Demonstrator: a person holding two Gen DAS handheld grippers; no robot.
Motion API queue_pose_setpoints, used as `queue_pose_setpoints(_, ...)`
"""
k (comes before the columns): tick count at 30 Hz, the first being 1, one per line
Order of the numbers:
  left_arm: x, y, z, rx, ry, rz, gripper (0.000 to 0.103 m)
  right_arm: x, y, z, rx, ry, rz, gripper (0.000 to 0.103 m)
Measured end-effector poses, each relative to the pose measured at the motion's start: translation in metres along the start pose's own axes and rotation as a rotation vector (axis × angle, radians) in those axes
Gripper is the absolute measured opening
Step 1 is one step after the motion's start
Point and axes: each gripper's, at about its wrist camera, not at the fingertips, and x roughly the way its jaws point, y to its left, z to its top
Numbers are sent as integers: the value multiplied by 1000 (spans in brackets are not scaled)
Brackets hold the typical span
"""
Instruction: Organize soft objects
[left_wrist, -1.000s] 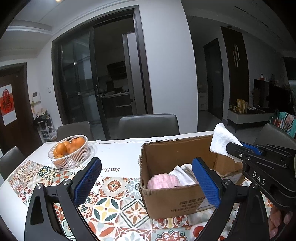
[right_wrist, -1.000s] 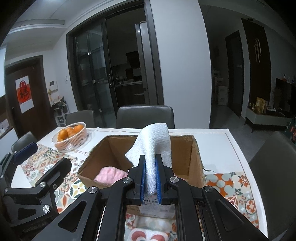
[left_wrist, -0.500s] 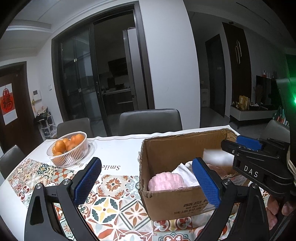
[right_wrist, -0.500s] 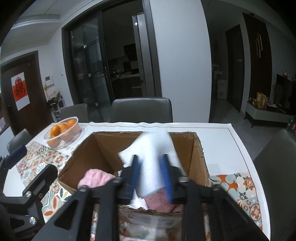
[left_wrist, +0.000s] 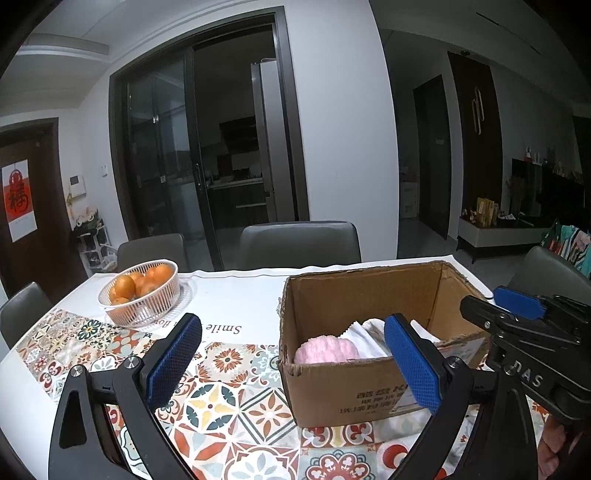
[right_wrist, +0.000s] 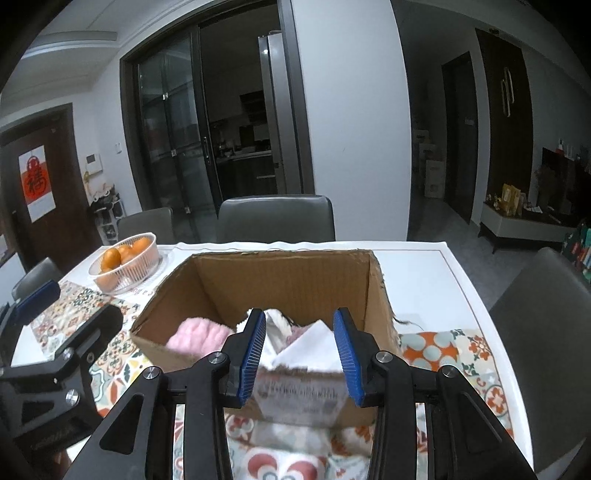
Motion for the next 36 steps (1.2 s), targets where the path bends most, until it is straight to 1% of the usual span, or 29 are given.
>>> queue_pose_setpoints(1,-4,0,-1,1,-2,-2,102,-5,0,0,2,-6,-7,47)
queue_pose_setpoints(5,-21,-3,-3,2,-15,-3,103,-28,-1,-4,2,-29,-31,50)
queue_pose_setpoints(7,-30,-4,-4,-3,-18,0,103,-39,-2,-6,8,-35,-48,53)
queue_pose_setpoints(11,-46,-8,-5,-6,-24,-6,103,-60,-5,-11,10,-51,-74,56)
queue_pose_setpoints(18,-76,-14,-8,1,-44,-4,103,-99,-12,-22,23,-80,-118,65)
queue_pose_setpoints(22,-96,-17,-11,1,-56,-2,103,-118,-14,-29,30,-90,-140,72)
queue_pose_setpoints(26,-112,-17,-15,-2,-63,-4,103,-135,-11,-37,18,-98,-163,75)
queue_pose_setpoints(31,-132,-18,-19,5,-72,-9,103,-154,-9,-47,23,-104,-171,78)
queue_pose_setpoints(36,-145,-17,-25,12,-75,-5,103,-168,-8,-55,22,-106,-179,79)
